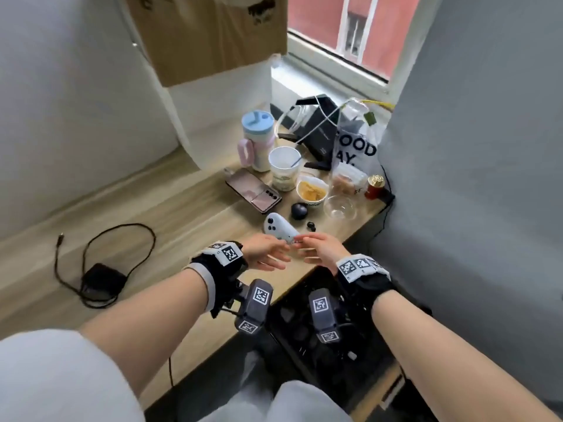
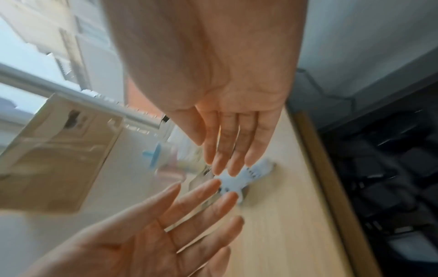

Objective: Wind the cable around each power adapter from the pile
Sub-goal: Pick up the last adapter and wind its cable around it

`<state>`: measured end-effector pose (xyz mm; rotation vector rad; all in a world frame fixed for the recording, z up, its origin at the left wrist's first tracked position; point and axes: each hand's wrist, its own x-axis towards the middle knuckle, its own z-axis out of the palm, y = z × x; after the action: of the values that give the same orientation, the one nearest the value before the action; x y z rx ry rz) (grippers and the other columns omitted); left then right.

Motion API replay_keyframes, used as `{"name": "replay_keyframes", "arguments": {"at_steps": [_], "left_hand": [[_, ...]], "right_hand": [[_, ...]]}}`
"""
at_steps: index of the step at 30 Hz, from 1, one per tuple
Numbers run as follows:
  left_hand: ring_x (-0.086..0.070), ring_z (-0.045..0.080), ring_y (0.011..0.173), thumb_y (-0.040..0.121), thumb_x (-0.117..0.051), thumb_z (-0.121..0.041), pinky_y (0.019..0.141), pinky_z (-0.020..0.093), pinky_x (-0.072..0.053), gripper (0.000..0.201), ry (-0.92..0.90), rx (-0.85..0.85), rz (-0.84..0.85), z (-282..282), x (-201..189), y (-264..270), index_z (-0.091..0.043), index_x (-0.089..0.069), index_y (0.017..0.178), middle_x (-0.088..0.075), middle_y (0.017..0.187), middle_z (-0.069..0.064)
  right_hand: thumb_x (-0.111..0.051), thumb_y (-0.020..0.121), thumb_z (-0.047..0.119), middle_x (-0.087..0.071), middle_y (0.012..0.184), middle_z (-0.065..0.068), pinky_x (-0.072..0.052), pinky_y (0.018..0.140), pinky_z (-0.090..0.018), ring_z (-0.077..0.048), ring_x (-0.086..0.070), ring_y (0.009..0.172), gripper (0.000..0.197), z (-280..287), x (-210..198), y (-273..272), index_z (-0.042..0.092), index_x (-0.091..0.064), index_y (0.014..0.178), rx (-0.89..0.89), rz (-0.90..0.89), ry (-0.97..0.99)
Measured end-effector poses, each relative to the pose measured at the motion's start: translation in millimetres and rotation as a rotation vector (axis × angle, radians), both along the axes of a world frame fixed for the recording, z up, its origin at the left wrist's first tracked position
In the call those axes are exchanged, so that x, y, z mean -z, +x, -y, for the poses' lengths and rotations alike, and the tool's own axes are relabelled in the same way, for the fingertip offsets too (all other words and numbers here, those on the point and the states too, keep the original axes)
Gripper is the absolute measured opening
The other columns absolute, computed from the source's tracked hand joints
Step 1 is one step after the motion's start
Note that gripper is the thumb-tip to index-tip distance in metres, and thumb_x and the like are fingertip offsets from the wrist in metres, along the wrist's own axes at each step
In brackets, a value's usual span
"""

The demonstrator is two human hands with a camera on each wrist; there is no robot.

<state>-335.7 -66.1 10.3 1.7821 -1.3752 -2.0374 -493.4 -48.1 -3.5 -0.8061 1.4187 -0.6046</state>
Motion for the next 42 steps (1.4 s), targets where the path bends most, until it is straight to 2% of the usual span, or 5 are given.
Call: {"name": "replay_keyframes", "arguments": {"at_steps": [13,19,30,36,42], "left_hand": [[-0.051,0.013,0.067,0.100,-0.042,-0.023,0.062,0.021,-0.038,0.015,0.118,-0.684,0.155,-47.4,16.1,227.5,-0.013,-0.052,0.095,-0.054,0.082,0.002],[-0.061,0.024,0.093,0.101,-0.038,-0.016,0.067,0.023,-0.044,0.026,0.154,-0.848,0.127,-57.4,27.6,299.0,-0.006,-0.053,0.119,-0.060,0.112,0.015],[-0.052,0.015,0.066,0.099,-0.038,-0.010,0.060,0.024,-0.042,0.034,0.153,-1.110,0.072,-56.1,57.3,341.5,0.003,-0.045,0.130,-0.055,0.108,0.012],[-0.057,0.029,0.105,0.097,-0.044,-0.010,0.089,0.035,-0.046,0.031,0.207,-1.190,-0.047,-45.7,72.1,341.1,0.002,-0.046,0.126,-0.055,0.120,0.019],[-0.058,0.024,0.078,0.097,-0.045,-0.009,0.073,0.031,-0.048,0.012,0.254,-1.204,-0.088,-42.5,87.1,342.5,0.000,-0.053,0.097,-0.061,0.094,0.019]], "right_hand": [[-0.038,0.098,0.006,-0.059,0.079,-0.004,-0.040,0.062,-0.022,-0.014,-0.053,0.066,0.027,41.2,-7.2,212.7,0.012,-0.058,0.080,-0.473,-0.042,0.100],[-0.045,0.096,0.008,-0.059,0.079,-0.003,-0.041,0.060,-0.020,-0.013,-0.054,0.066,0.021,50.0,1.6,289.0,0.005,-0.058,0.112,-0.550,-0.066,0.127],[-0.039,0.097,0.005,-0.050,0.137,-0.012,-0.041,0.099,-0.037,-0.027,-0.045,0.128,0.036,48.5,44.8,373.5,0.005,-0.049,0.132,-0.616,-0.177,0.126],[-0.046,0.093,0.008,-0.051,0.134,-0.011,-0.048,0.096,-0.038,-0.027,-0.050,0.118,0.044,53.6,76.5,393.6,0.012,-0.044,0.137,-0.680,-0.304,0.113],[-0.047,0.096,0.021,-0.061,0.105,-0.015,-0.048,0.090,-0.041,-0.026,-0.058,0.093,0.034,56.3,86.8,395.9,0.008,-0.055,0.126,-0.780,-0.360,0.091]]}}
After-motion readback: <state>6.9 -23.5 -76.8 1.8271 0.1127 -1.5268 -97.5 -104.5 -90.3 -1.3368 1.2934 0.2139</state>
